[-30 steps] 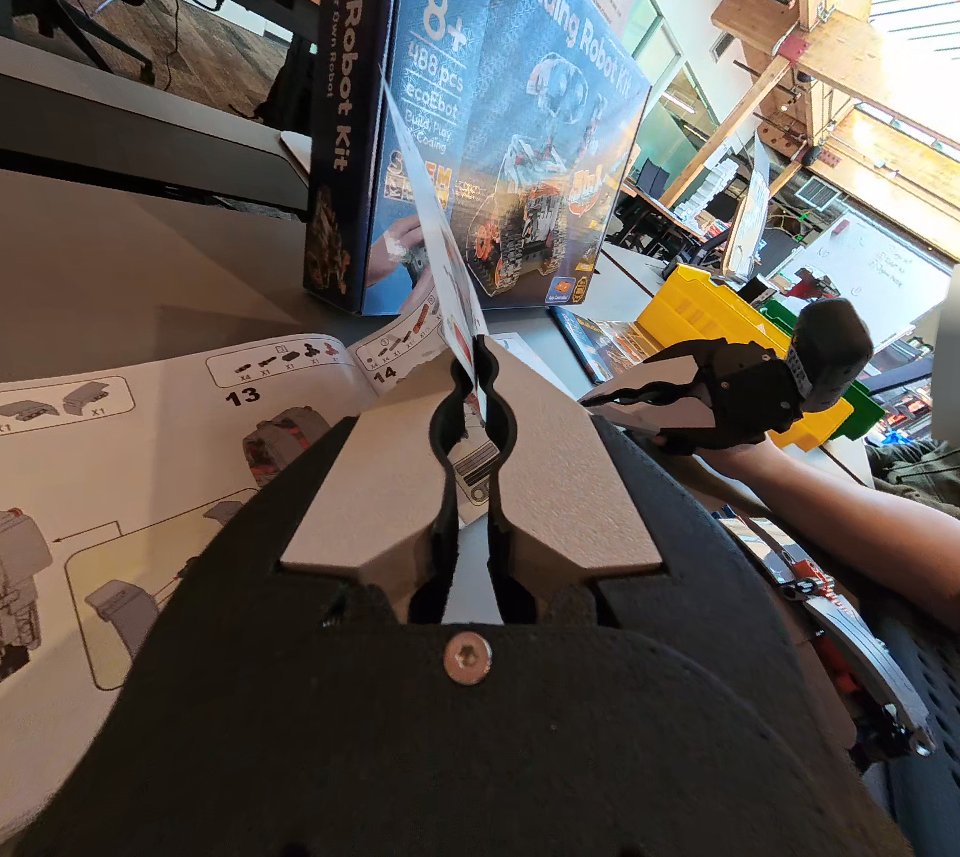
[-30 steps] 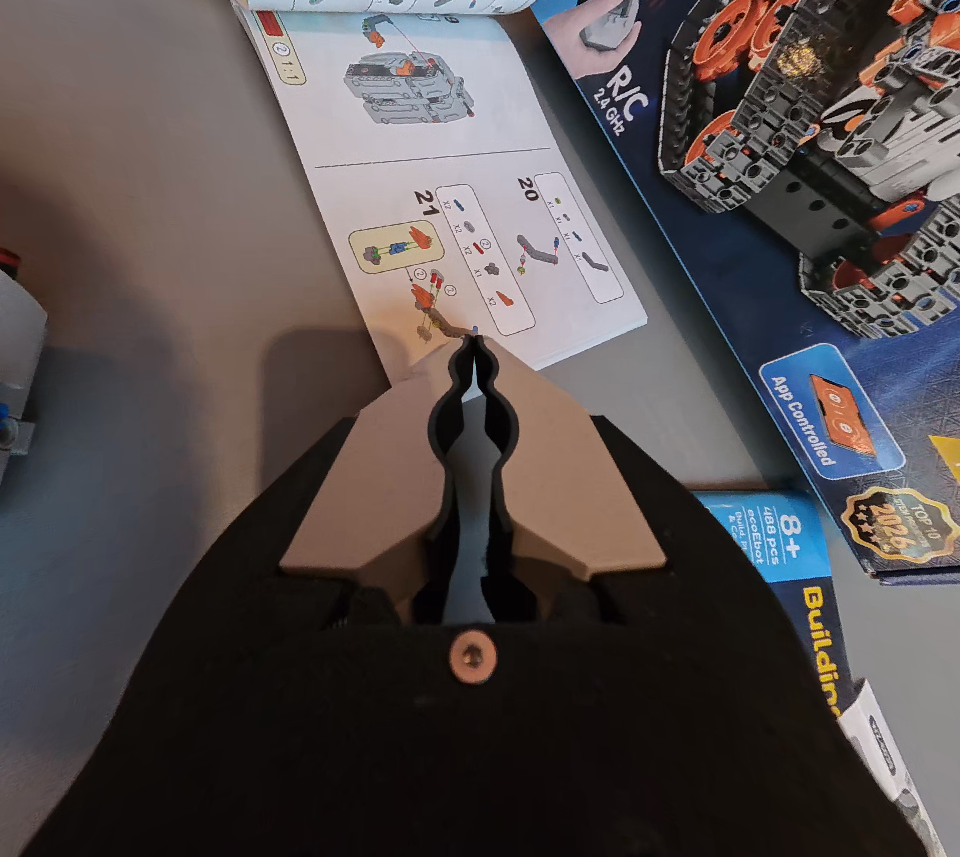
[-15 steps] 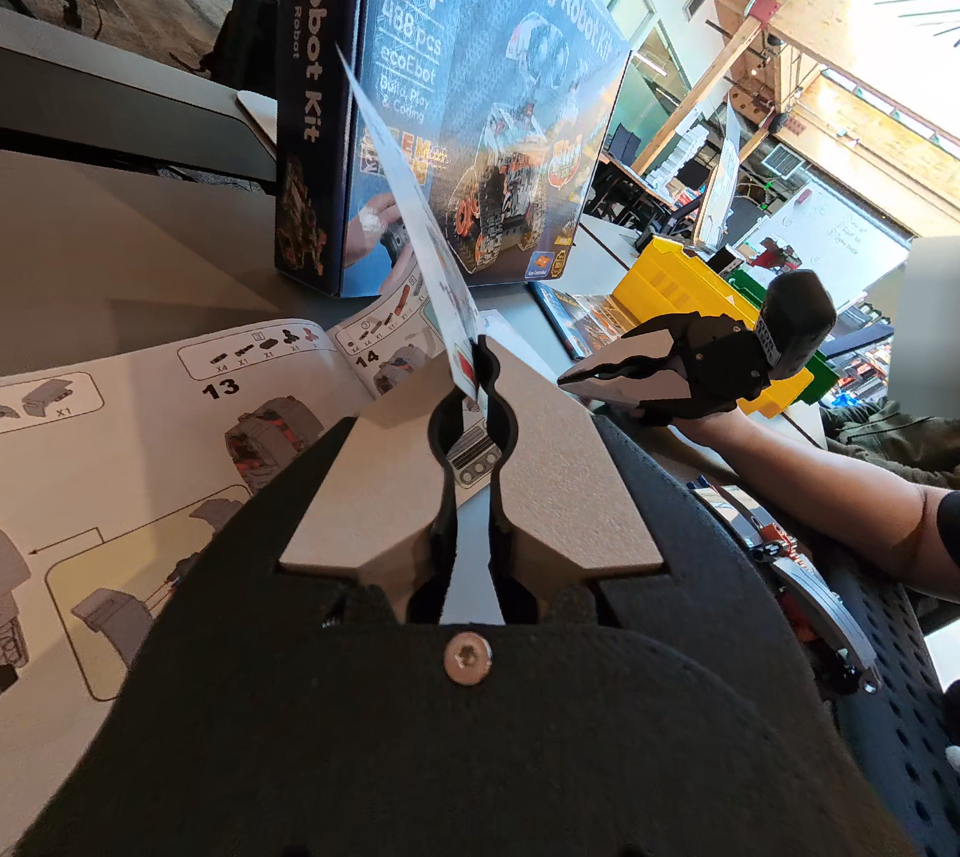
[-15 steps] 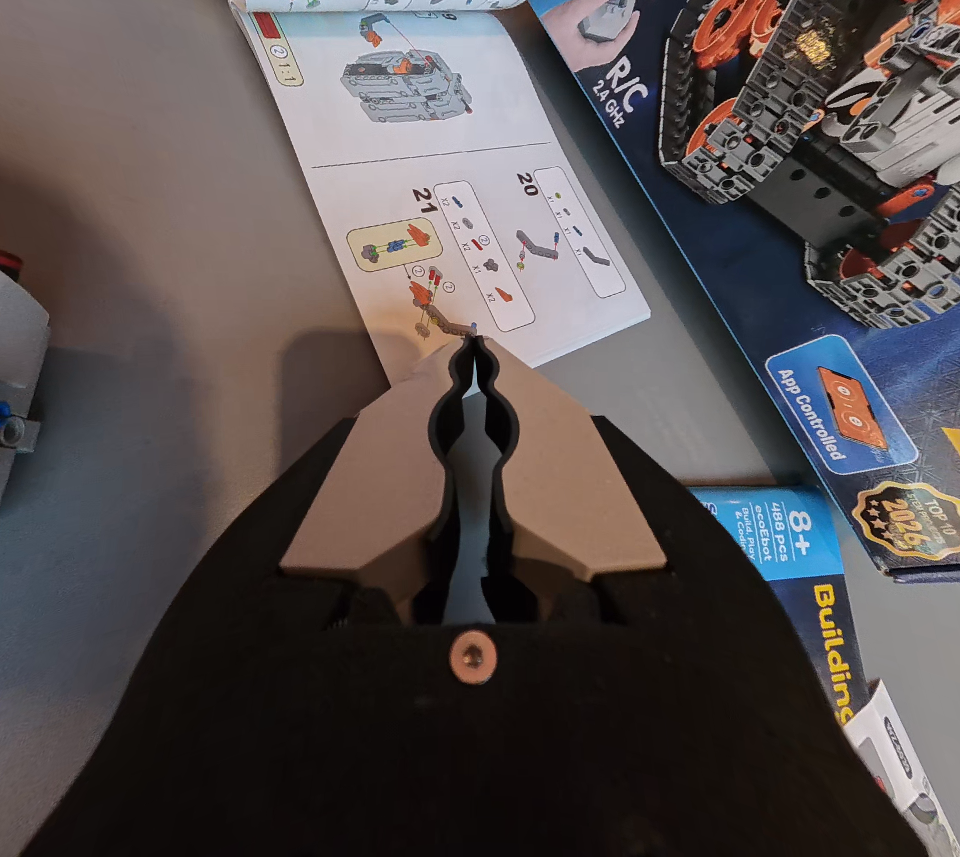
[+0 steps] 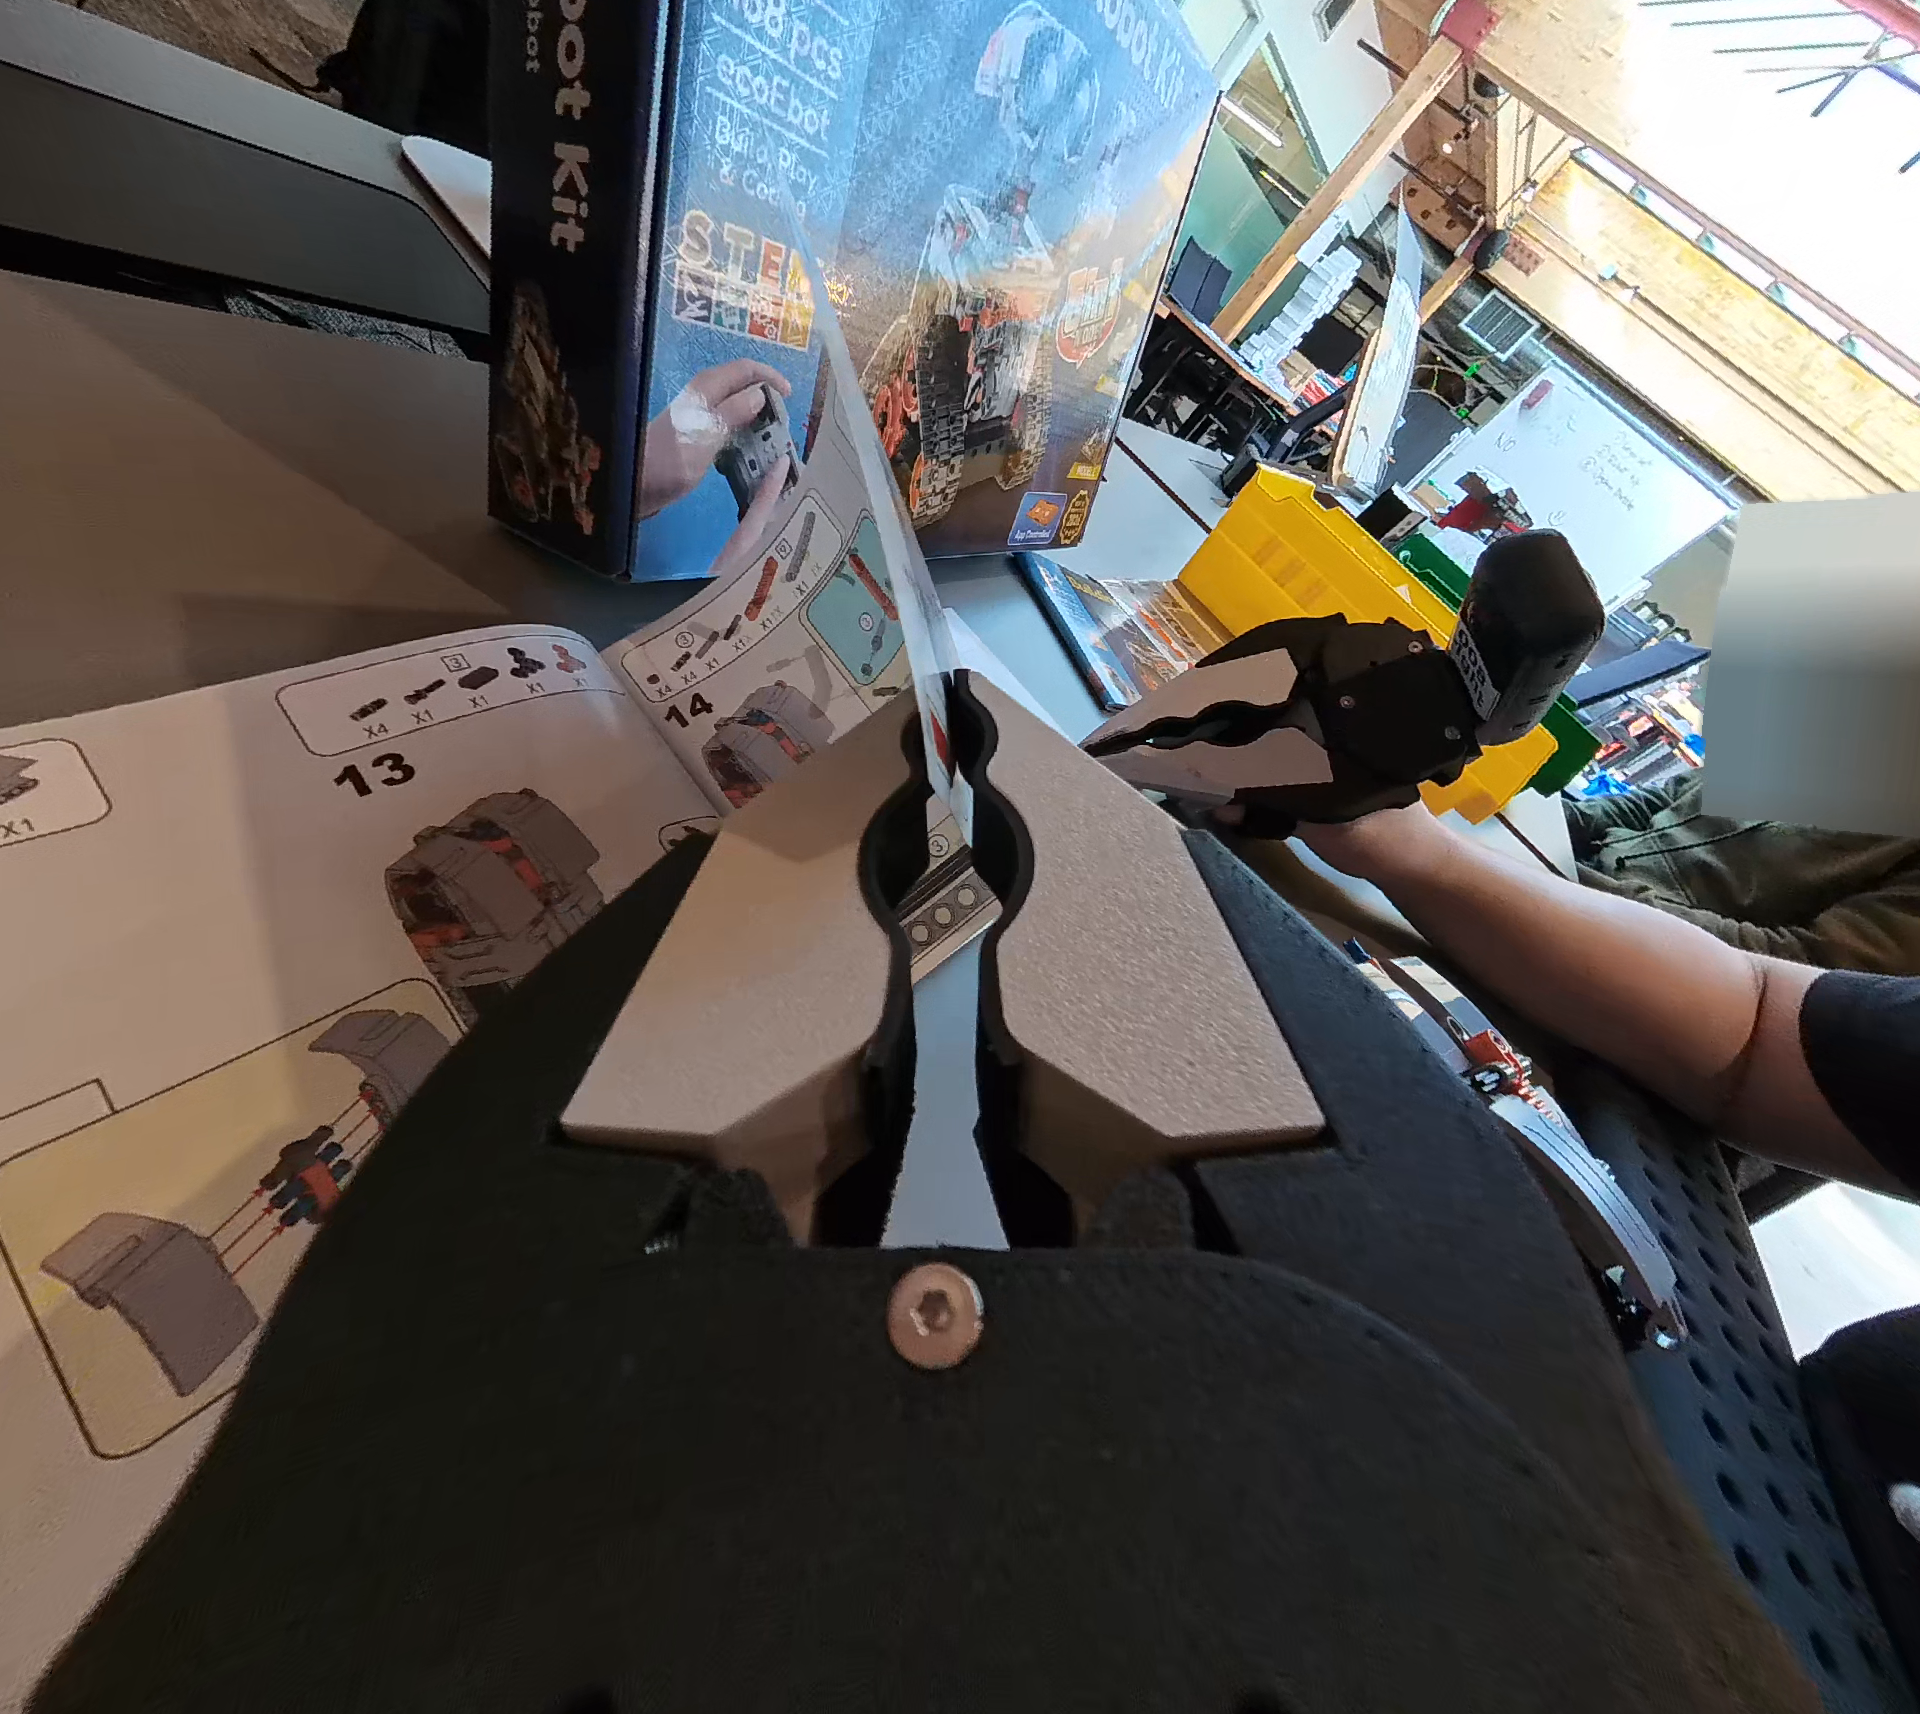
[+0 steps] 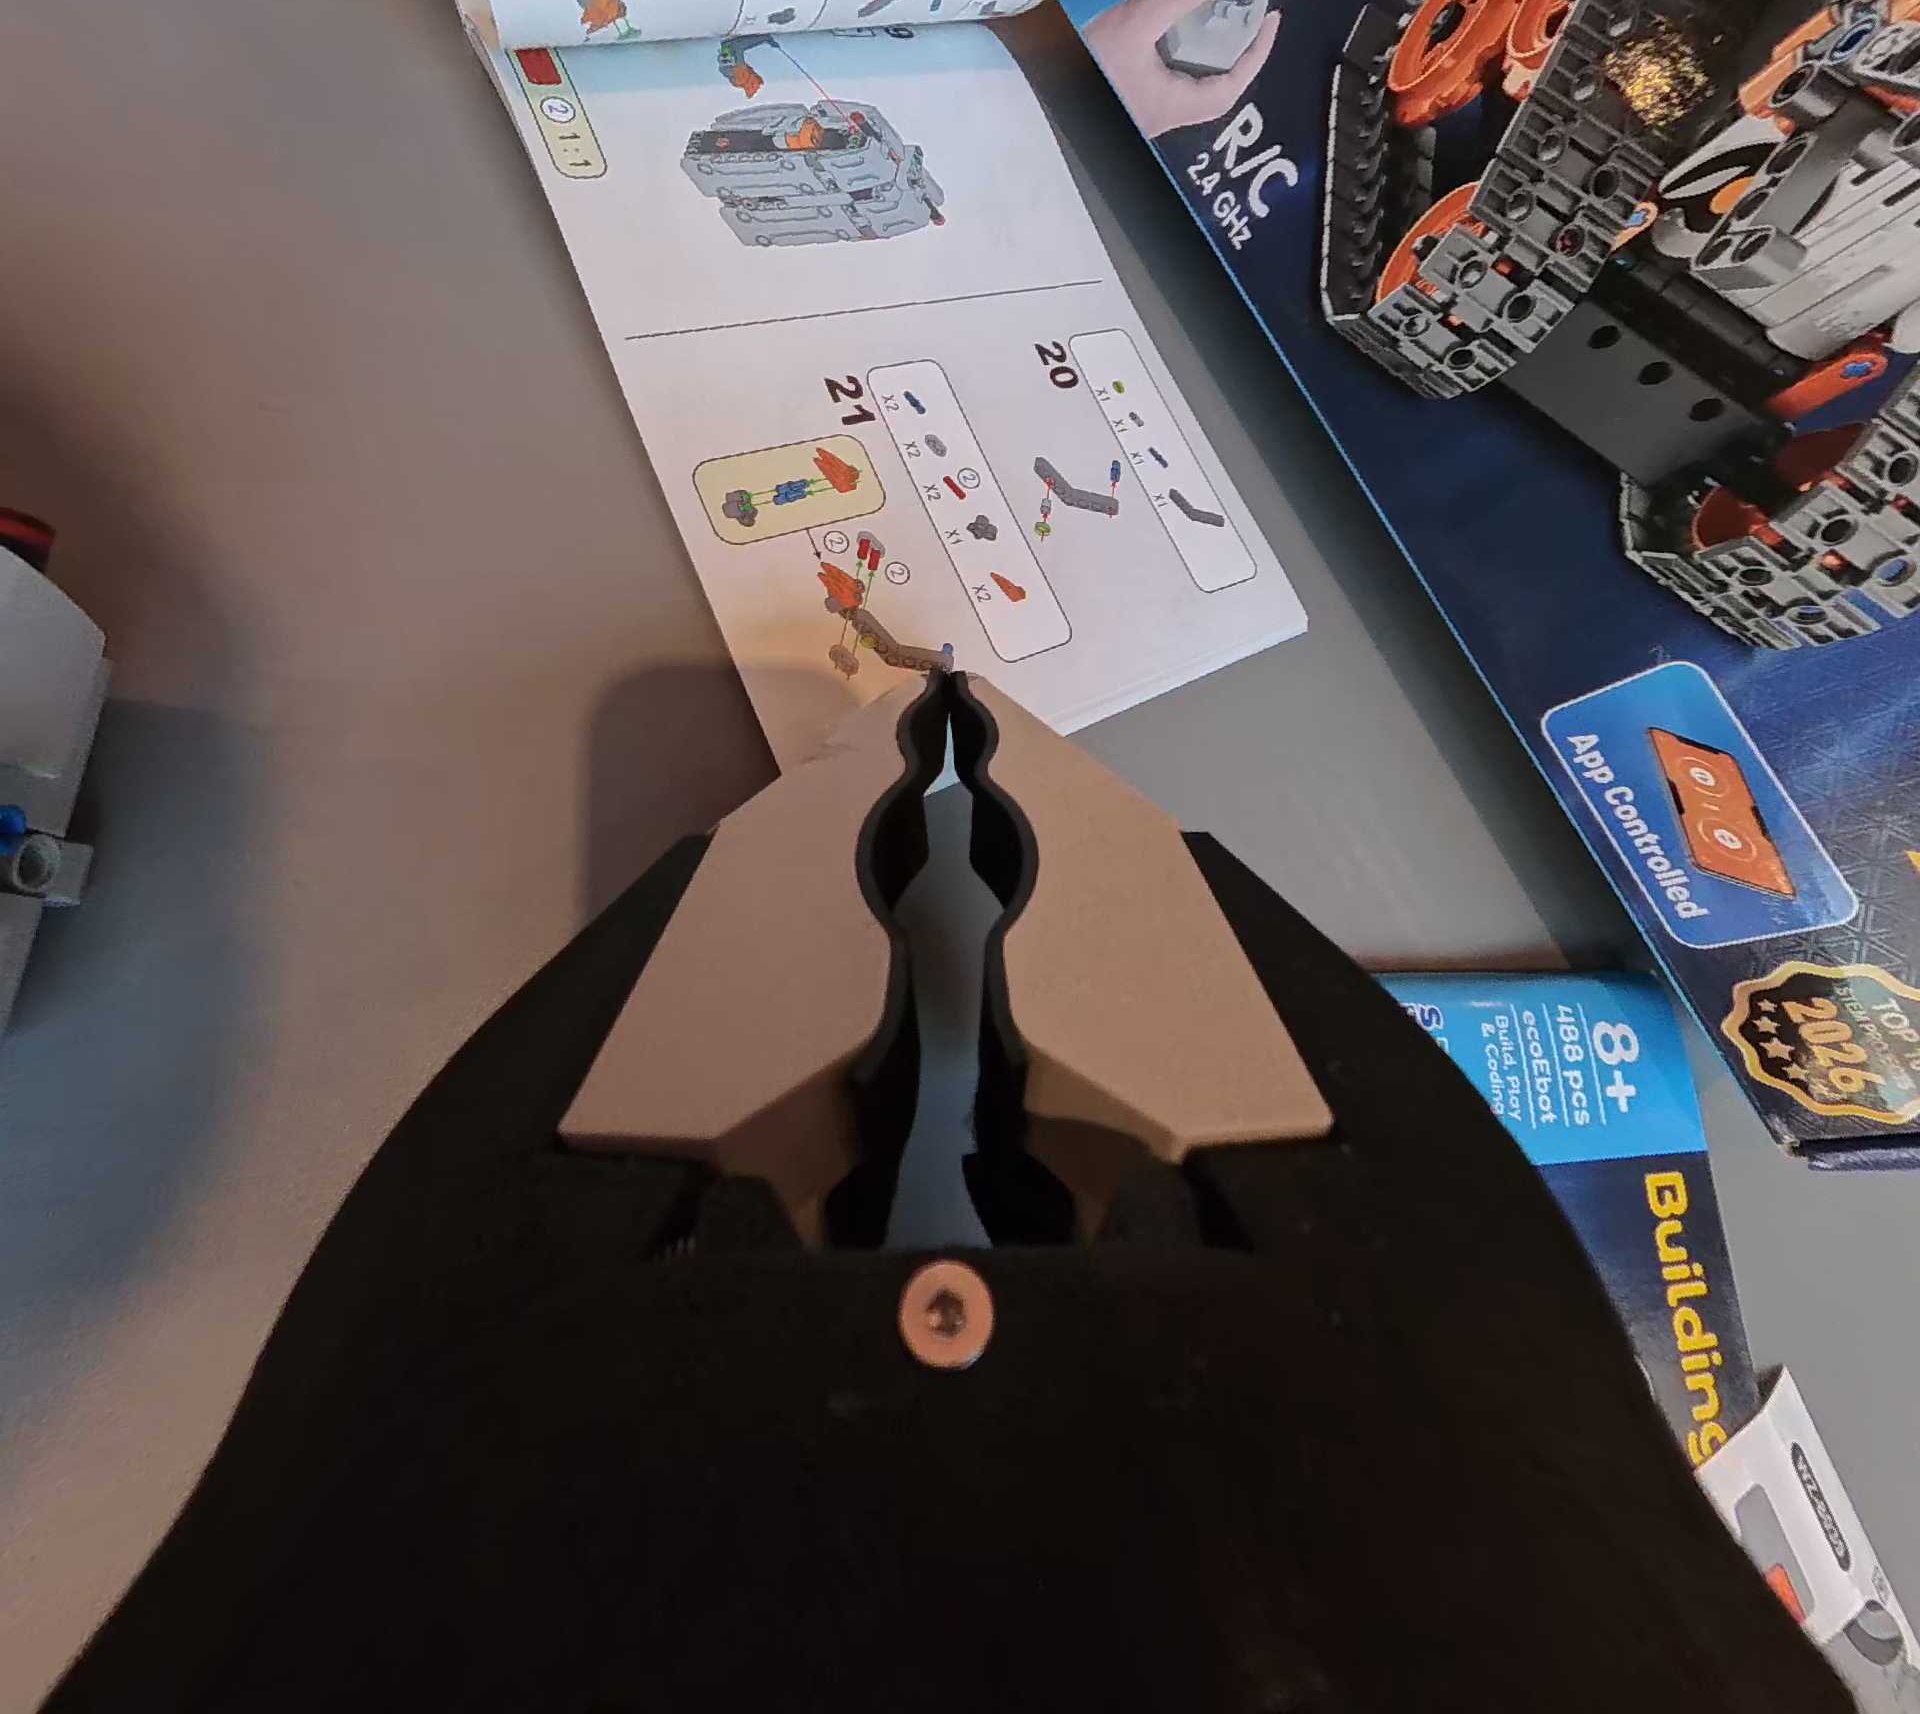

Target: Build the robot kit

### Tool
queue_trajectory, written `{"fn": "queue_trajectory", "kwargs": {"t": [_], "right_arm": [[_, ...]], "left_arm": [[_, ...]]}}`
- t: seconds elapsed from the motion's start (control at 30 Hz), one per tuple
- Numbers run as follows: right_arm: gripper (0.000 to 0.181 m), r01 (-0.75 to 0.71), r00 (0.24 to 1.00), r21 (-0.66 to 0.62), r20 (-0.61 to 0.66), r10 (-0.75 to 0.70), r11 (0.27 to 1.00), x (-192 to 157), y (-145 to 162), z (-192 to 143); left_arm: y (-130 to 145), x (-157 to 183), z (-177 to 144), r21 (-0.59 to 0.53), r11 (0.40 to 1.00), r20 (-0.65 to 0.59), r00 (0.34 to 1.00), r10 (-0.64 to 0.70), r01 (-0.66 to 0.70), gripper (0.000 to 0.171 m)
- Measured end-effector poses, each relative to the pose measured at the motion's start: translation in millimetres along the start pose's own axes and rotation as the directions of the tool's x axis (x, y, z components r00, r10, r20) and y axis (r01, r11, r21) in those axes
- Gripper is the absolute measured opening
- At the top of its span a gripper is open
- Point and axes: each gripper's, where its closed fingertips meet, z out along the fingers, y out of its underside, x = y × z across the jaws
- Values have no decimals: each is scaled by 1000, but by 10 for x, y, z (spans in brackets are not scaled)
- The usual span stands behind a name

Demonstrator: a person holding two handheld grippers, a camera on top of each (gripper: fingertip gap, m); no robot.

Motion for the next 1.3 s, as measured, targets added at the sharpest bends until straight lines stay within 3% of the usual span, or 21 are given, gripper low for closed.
{"fn": "queue_trajectory", "kwargs": {"t": [0.4, 0.63, 1.03, 1.3], "right_arm": [[0, 7, 1000, 0, -6, -7, 1000, 1, 0, -3], [0, 6, 1000, 0, -4, -6, 1000, 2, 1, -4], [0, 2, 1000, 0, -1, -2, 1000, 3, 5, -7], [0, 2, 1000, 0, 0, -2, 1000, 2, 8, -8]], "left_arm": [[-63, -31, -53, 40, 998, -5, 999, -45, 46, 0], [-55, -42, -44, 39, 996, -23, 997, -75, 75, 16], [139, 31, 58, -110, 979, 56, 982, 180, -173, 26], [224, 94, 103, -160, 961, 35, 972, 232, -224, 28]]}}
